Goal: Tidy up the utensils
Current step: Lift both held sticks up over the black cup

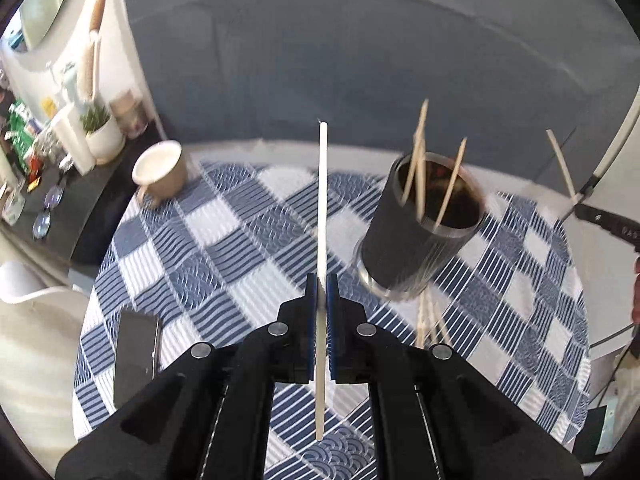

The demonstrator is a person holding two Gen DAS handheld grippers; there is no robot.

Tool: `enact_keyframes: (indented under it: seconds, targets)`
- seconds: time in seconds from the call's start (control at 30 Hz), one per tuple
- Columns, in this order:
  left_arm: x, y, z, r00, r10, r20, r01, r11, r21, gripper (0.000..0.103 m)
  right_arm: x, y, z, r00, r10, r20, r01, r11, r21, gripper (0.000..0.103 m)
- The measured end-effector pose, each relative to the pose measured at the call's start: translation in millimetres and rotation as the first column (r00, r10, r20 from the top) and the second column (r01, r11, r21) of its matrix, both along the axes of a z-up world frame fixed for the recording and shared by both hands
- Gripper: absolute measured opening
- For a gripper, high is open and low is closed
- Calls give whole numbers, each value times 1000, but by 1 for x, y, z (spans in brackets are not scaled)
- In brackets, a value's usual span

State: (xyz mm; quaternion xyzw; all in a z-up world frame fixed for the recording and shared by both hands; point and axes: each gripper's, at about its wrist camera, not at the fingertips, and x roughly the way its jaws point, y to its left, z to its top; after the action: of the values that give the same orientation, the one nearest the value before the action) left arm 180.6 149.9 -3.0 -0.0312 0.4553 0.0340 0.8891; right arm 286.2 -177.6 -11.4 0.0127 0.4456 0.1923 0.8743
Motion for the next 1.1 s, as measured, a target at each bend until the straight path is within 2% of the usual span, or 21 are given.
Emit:
enact_keyframes:
  seconds: [0.1,0.2,0.47,0.6,0.77,0.9,1.1]
  targets:
    - [15,-8,18,999,-26,34,26,1000,8,5,4,13,13,1000,19,23,-20,1000,13,5]
    - [27,-12,33,995,-55,81,57,998,-18,5,10,30,25,998,45,53,-46,999,25,5]
    - [61,-23,54,981,-114,156,121,992,-35,5,28,75,47,986,94,138,-100,994,42,5]
    - [74,-18,54,970,-131,207,158,980,-123,5,33,98,57,974,114,196,-131,989,76,5]
    - [85,-18,50,948,-143,284,200,963,-183,5,35,118,62,955,156,253,-192,973,126,5]
    - [88,-16,46,918,-146,369,232,952,-200,5,27,131,66,921,210,327,-267,954,137,5]
    - [92,-14,33,879,-154,451,292,922,-254,5,30,138,55,906,225,359,-311,929,203,5]
